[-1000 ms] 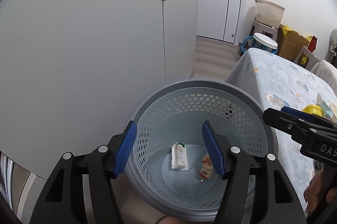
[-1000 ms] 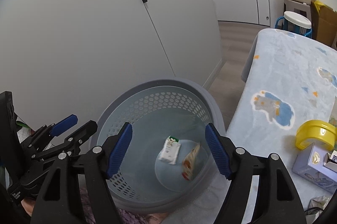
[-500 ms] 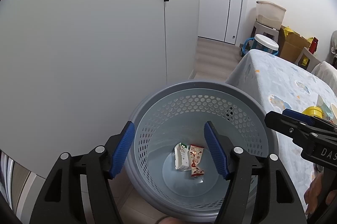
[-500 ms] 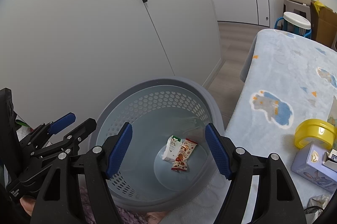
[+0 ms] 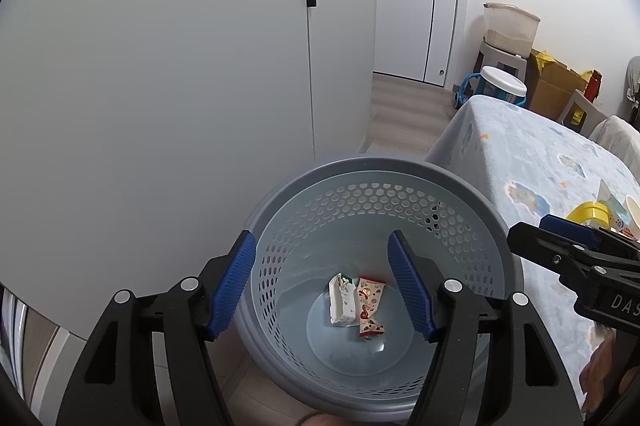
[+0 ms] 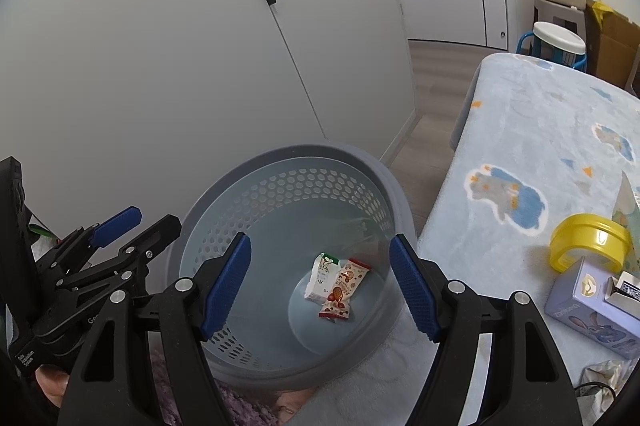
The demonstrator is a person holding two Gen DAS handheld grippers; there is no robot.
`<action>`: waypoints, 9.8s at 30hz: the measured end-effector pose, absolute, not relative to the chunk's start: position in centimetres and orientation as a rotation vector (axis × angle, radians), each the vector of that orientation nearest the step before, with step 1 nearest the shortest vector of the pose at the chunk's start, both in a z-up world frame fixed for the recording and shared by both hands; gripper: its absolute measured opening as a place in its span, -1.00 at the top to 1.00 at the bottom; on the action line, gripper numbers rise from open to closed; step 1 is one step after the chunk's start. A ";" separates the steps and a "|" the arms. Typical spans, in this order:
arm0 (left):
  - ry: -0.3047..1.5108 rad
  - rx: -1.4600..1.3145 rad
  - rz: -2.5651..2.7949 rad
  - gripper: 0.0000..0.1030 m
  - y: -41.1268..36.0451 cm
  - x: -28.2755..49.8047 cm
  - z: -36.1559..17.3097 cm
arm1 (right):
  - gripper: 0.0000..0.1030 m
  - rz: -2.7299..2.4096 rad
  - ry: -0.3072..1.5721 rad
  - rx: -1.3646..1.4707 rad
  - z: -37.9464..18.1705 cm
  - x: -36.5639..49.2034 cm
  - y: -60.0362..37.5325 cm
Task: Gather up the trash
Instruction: 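Move both tools back over the table toward the tape roll and tissue, then grasp the black tape roll with the left gripper, then grasp the crumpled tissue paper with the right gripper while the left holds the tape roll, then carry the tape roll and tissue over the wastebasket with both grippers, then open both grippers to drop the tape roll and tissue into the wastebasket, then move both tools back over the table toward the paper cup and lid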
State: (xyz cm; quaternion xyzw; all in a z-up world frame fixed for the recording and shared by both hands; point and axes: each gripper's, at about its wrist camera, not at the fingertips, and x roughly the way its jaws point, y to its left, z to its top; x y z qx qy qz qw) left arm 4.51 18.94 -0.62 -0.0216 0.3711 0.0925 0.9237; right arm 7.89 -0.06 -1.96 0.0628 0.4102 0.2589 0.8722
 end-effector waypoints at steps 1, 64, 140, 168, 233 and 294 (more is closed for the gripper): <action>0.761 -0.045 0.187 -0.31 18.9 4.5 -0.6 | -0.37 0.538 0.856 0.132 -1.9 7.8 -0.2; 0.797 0.111 -0.330 -0.43 -1.8 1.5 -1.8 | -0.50 0.034 0.866 0.235 -1.8 -6.0 -24.6; 0.783 0.127 -0.456 0.66 -6.7 1.5 -2.1 | -0.51 0.075 0.899 0.278 -4.5 -6.0 -24.6; 0.776 0.054 -0.286 0.66 2.6 2.4 -1.3 | -0.69 0.019 0.976 0.229 -7.7 0.1 -19.2; 0.838 0.001 0.098 0.66 20.2 7.4 -2.2 | -0.07 0.587 0.920 0.091 -2.9 9.6 2.2; 0.819 -0.002 0.187 -0.39 21.2 8.1 -2.6 | -0.49 0.578 0.891 0.088 -2.9 9.5 2.4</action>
